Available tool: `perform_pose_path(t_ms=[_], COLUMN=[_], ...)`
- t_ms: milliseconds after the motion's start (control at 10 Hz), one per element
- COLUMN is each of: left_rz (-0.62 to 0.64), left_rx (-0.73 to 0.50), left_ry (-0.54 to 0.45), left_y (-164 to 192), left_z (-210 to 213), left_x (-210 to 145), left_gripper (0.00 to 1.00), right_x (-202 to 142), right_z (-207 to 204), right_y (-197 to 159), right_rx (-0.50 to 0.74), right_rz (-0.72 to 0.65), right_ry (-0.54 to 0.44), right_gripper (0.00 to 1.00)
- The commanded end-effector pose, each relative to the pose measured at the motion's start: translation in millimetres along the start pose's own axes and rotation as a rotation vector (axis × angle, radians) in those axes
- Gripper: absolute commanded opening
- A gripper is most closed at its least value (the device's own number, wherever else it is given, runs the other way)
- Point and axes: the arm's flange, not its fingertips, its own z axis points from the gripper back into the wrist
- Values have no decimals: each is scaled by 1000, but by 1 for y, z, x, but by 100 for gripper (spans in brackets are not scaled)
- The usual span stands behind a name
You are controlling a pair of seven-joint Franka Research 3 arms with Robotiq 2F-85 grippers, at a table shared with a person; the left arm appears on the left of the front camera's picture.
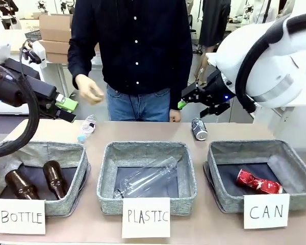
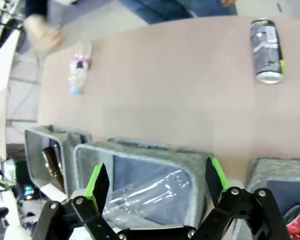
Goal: Sort the can waste into the basket.
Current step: Pick up the can waste from the table and place it in the right Fabric basket.
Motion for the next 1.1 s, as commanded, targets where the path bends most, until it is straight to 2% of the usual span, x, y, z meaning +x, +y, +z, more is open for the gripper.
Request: perform_pose_path(t_ms=[0, 100, 200, 300, 500, 700, 800, 1000], left_rz=[-3, -3, -3, -3, -3, -3, -3, -3], left_rx=[-4, -4, -4, -4, -4, -4, -4, -4], left_ry=[10, 10, 10, 10, 10, 10, 10, 10], left_y=[-1, -1, -1, -1, -1, -1, -1, -1], left_z=[4, 4, 4, 4, 4, 4, 4, 4], left_x=[1, 1, 1, 1, 1, 1, 1, 1], left_gripper=[100, 100, 100, 100, 100, 100, 100, 100], right_x=[0, 0, 21, 38, 73, 91, 95, 108], right_z=[2, 0, -23, -46, -95, -132, -147, -157], right_y=[-9, 0, -2, -5, -28, -52, -61, -77], right_rx=[45, 0, -132, -194, -341, -426, -487, -555], right_rz=[9, 0, -14, 2, -25, -23, -48, -69], right_ry=[6, 0, 27, 69, 132, 157, 151, 32], right_gripper=[100, 100, 100, 100, 100, 100, 100, 100])
